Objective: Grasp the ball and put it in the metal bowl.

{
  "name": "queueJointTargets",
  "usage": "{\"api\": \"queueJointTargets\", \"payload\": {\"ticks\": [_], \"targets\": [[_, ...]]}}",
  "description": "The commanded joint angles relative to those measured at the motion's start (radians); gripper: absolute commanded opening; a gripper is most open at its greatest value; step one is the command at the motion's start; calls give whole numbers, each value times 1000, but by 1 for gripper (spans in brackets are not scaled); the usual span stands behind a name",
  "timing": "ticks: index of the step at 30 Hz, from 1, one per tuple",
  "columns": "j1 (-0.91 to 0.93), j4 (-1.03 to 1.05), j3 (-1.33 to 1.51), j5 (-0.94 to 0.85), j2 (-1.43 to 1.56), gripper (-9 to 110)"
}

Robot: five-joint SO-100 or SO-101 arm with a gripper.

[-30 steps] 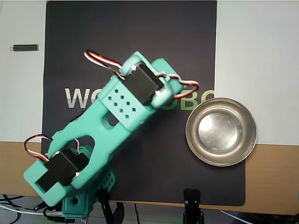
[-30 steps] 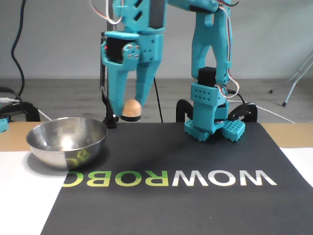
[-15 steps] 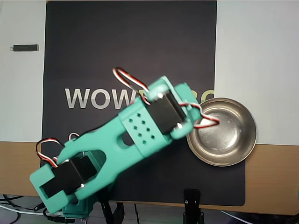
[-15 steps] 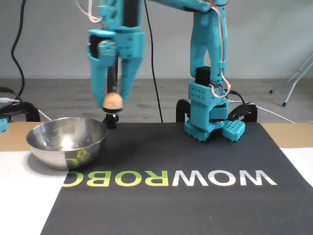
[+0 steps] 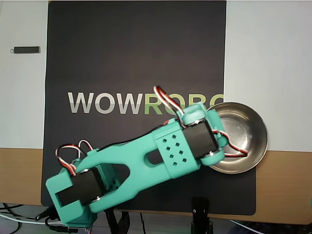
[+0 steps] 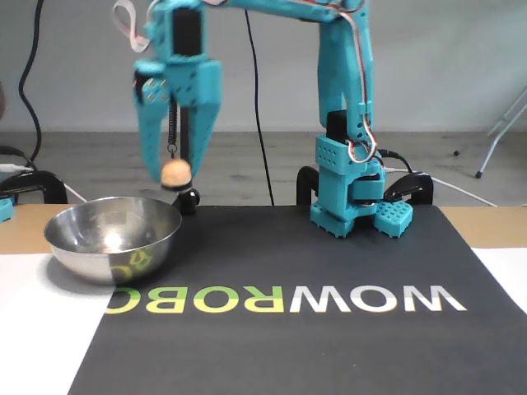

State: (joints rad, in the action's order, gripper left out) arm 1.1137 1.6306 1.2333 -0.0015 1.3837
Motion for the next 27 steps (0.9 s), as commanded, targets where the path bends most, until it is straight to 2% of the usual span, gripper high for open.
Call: {"api": "queueJointTargets", "payload": {"ticks": [1, 27], "targets": [[20, -46, -20, -6, -8, 34], [120, -89, -310, -2, -224, 34]]}}
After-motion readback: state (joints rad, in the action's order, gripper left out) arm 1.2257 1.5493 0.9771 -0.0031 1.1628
